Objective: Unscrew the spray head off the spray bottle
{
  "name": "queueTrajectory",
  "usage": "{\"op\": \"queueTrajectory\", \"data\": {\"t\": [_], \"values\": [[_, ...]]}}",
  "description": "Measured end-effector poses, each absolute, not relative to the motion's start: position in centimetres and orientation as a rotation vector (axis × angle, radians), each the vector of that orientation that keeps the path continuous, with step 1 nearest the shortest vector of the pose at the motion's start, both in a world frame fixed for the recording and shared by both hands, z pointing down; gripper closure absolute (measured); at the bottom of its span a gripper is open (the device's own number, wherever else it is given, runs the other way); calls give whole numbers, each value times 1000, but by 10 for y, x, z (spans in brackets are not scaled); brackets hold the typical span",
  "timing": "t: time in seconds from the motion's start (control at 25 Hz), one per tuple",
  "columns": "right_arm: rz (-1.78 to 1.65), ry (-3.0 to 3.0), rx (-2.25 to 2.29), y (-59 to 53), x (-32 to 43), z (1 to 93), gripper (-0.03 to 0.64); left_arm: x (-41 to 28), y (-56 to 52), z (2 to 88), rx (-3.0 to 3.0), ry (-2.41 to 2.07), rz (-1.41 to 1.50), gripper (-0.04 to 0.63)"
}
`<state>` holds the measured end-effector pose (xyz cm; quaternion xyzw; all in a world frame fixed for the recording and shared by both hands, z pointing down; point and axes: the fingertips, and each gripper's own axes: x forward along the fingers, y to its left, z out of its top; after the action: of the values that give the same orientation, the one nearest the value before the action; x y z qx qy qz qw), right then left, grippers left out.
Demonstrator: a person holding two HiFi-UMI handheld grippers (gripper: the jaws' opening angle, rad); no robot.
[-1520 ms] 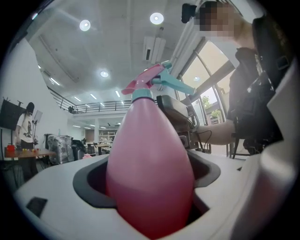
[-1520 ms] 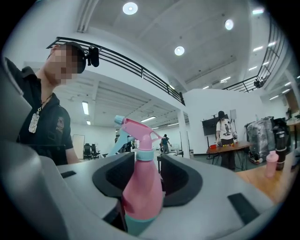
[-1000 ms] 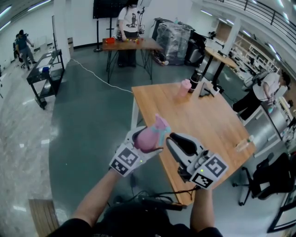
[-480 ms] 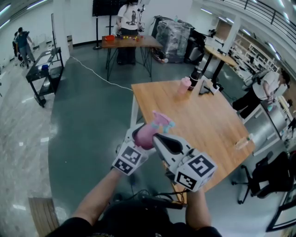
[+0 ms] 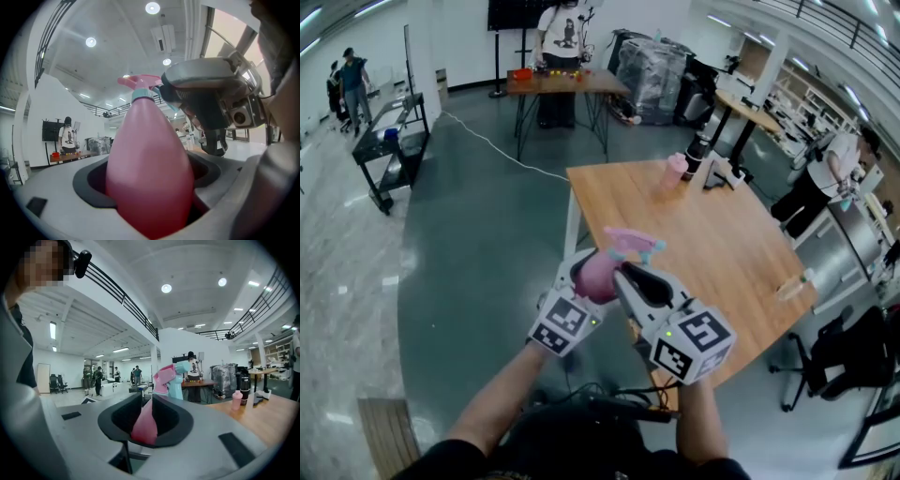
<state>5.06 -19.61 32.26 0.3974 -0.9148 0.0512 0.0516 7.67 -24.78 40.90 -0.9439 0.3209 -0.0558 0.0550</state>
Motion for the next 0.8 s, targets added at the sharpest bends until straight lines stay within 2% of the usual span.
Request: {"op": "queueTrajectory", "data": {"t": [0.36,0.8], "values": [[199,-2761,1275,-204,58,325,483,79,-245,406,-2852,982,-168,153],[230,-2732,1348,-215,61,325,480,83,-239,409,-2849,981,-186,153]]}}
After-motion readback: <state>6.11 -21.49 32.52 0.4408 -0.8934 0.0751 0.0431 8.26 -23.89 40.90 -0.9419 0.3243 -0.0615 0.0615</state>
